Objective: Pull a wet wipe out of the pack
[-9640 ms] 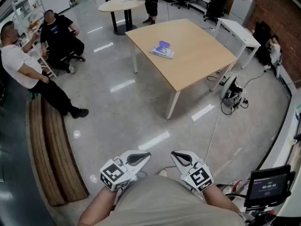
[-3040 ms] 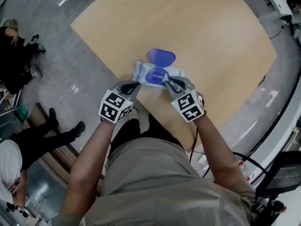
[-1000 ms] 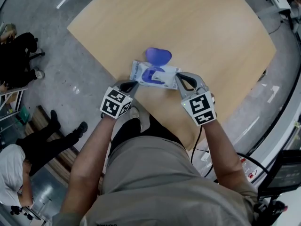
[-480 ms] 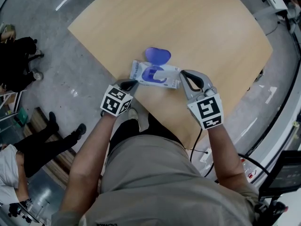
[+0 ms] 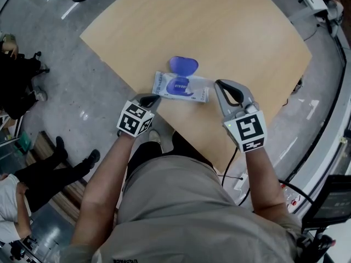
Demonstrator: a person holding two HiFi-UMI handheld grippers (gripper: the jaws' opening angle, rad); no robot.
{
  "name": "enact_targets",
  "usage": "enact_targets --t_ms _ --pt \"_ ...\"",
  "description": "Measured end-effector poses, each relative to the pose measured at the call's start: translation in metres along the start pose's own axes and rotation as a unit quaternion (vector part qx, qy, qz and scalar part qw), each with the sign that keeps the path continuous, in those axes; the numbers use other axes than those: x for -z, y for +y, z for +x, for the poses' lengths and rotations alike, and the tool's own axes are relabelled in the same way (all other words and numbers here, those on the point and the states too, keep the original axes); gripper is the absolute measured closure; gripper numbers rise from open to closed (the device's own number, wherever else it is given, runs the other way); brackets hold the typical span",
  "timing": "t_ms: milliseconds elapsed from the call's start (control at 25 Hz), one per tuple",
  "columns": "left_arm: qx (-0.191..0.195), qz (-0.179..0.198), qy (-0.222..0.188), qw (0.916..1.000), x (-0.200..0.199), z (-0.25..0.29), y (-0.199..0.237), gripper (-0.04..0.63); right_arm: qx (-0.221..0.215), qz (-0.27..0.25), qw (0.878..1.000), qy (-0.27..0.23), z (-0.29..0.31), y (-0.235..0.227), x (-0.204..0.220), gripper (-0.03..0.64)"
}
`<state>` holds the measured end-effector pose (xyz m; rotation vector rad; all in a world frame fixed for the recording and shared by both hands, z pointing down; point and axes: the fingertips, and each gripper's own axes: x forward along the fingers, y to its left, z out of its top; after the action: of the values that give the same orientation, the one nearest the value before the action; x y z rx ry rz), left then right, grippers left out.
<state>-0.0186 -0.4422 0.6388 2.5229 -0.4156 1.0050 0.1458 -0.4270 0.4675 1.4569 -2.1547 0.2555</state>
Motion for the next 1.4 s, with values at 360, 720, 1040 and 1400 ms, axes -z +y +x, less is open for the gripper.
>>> enact_targets --t_ms 360,720,1040,1400 --pt "0.015 0.013 -0.065 0.9977 -0.015 -0.055 -0.014 0.591 0.044 0.002 0.999 -0.019 -0.032 0.020 -0.031 0.614" --pt "0.039 0.040 -0.154 0.9865 -0.022 -0.164 -0.047 0.591 0.085 0.016 0.996 -0.036 -0.080 0.069 -0.058 0.614" --pt "0.073 0.074 -0.183 0.9775 -0.002 -0.229 -0.093 0.591 0.110 0.043 0.992 -0.050 -0.125 0.130 -0.060 0.614" --pt "0.052 0.075 -0.215 0.9723 0.003 -0.276 -0.140 0.591 0.077 0.031 0.995 -0.049 -0.171 0.170 -0.050 0.614"
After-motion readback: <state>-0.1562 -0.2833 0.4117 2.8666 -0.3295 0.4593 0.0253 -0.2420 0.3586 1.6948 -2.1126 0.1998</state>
